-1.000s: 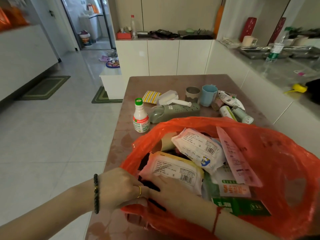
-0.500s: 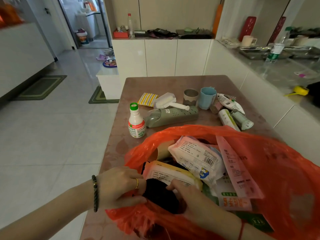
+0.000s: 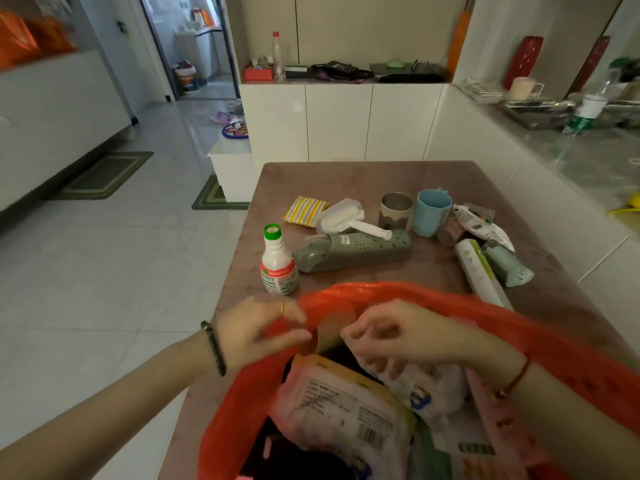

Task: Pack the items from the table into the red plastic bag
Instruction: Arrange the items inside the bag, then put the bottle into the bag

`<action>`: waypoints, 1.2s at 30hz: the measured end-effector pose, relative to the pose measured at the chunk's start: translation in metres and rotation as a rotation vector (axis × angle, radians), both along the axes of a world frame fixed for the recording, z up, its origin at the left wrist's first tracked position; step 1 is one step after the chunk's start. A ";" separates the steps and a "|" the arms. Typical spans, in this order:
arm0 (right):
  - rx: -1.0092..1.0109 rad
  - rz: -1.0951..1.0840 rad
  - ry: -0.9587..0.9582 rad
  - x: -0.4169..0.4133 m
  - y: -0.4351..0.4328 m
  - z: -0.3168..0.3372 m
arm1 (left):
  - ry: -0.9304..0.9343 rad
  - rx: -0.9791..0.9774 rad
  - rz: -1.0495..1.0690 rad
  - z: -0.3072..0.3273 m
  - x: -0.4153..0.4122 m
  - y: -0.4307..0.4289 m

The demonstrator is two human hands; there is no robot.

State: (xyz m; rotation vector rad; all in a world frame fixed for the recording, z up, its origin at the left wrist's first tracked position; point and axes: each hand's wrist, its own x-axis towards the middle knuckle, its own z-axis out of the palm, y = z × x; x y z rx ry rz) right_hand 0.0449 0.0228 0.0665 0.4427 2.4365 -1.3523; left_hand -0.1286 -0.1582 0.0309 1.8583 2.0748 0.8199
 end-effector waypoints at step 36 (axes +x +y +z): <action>0.050 -0.290 0.696 0.064 -0.056 0.020 | -0.567 0.479 -0.007 0.089 0.115 0.031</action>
